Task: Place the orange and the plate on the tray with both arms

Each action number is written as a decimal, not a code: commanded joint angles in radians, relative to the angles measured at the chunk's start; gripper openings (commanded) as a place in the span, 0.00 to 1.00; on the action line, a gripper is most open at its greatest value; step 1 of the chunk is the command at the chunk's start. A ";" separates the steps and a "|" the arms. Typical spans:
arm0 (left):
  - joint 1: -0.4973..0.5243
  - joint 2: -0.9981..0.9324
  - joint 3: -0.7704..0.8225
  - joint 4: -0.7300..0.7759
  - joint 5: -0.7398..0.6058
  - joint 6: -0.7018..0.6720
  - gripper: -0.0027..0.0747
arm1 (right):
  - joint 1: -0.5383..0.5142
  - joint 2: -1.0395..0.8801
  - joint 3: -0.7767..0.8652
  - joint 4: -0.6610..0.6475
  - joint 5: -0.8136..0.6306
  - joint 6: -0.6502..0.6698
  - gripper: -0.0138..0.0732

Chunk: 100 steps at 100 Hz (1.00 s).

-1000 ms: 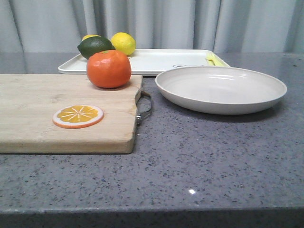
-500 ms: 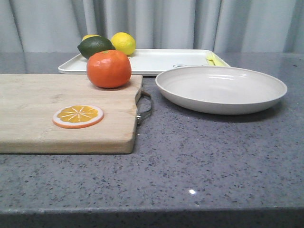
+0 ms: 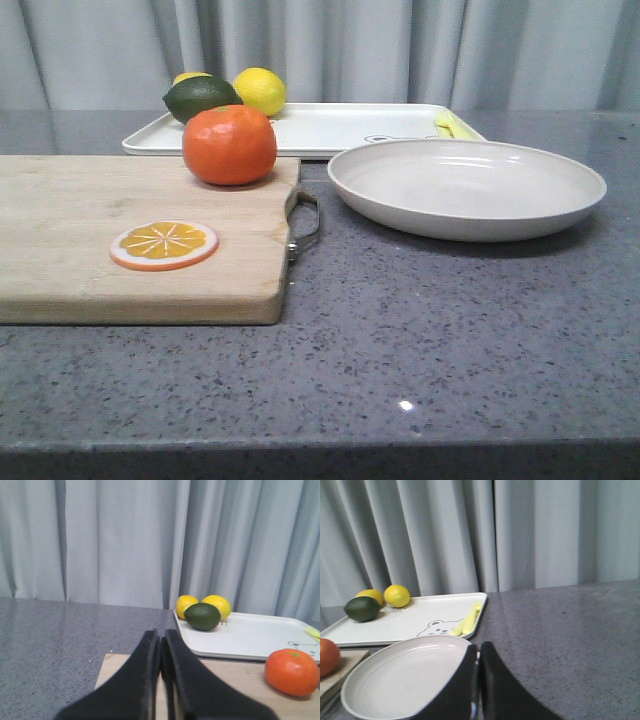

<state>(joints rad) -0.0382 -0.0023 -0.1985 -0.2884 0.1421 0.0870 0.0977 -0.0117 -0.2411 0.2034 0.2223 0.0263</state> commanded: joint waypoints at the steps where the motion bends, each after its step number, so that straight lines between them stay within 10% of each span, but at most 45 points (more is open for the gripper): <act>1: 0.001 0.051 -0.133 -0.029 0.041 -0.004 0.01 | -0.007 0.039 -0.137 0.033 0.102 0.000 0.08; 47: 0.001 0.487 -0.591 -0.183 0.588 0.039 0.01 | -0.007 0.479 -0.559 0.028 0.550 -0.001 0.08; 100: 0.001 0.715 -0.660 -0.259 0.586 0.202 0.01 | -0.007 0.675 -0.610 0.029 0.553 -0.001 0.08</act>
<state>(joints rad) -0.0382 0.7037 -0.8242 -0.4876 0.7957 0.2328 0.0977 0.6557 -0.8177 0.2216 0.8334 0.0273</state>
